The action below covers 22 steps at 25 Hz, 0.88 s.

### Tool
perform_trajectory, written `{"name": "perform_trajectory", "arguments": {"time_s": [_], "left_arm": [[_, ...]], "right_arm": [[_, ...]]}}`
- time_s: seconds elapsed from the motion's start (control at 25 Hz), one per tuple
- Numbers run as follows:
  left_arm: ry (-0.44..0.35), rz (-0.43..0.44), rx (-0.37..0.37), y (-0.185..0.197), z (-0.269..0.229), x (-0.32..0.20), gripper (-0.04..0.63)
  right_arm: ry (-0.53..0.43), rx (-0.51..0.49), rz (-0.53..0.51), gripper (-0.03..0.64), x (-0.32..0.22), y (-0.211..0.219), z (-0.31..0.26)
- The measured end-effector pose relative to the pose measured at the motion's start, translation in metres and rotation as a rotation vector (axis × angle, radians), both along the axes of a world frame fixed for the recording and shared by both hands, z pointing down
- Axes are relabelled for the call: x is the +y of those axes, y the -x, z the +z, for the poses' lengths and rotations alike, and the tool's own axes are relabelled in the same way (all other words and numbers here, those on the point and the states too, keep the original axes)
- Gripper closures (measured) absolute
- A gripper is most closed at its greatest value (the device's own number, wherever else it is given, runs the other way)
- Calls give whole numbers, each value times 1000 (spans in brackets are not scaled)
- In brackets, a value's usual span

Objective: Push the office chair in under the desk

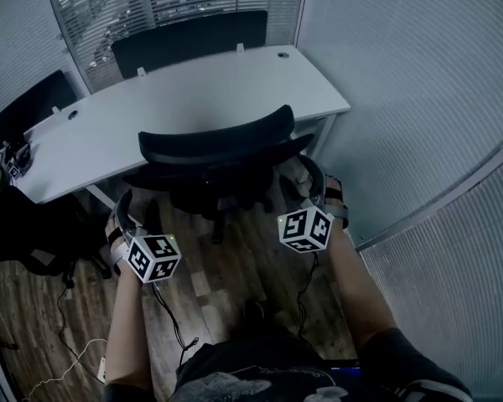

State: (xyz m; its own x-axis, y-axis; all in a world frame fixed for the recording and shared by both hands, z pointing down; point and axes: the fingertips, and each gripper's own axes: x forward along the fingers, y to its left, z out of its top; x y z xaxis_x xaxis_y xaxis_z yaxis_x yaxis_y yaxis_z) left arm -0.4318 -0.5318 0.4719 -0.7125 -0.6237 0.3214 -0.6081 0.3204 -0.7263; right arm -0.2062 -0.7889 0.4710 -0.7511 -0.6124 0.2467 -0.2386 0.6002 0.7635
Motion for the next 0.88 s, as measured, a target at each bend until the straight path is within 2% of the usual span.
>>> {"name": "perform_trajectory", "arguments": {"time_s": [0.08, 0.16, 0.24, 0.36, 0.44, 0.52, 0.68, 0.88], "left_arm": [[-38, 23, 53, -14, -3, 10, 339], [-71, 55, 74, -31, -7, 21, 343], [-138, 79, 113, -50, -14, 33, 386], [-233, 124, 183, -77, -25, 49, 443], [-260, 159, 203, -93, -31, 60, 469], [-283, 190, 235, -107, -37, 73, 474], [-348, 251, 327, -135, -53, 109, 512], [-425, 327, 334, -174, -73, 160, 561]], "right_arm": [[45, -51, -1, 316, 19, -4, -9], [86, -105, -8, 316, 42, -7, -20], [110, -162, -10, 330, 67, -12, -34], [108, -228, 4, 413, 103, -24, -55], [83, -259, 22, 458, 128, -35, -67], [55, -294, 40, 530, 155, -46, -78], [62, -341, 71, 571, 214, -69, -91], [160, -428, 119, 592, 278, -105, -96]]}}
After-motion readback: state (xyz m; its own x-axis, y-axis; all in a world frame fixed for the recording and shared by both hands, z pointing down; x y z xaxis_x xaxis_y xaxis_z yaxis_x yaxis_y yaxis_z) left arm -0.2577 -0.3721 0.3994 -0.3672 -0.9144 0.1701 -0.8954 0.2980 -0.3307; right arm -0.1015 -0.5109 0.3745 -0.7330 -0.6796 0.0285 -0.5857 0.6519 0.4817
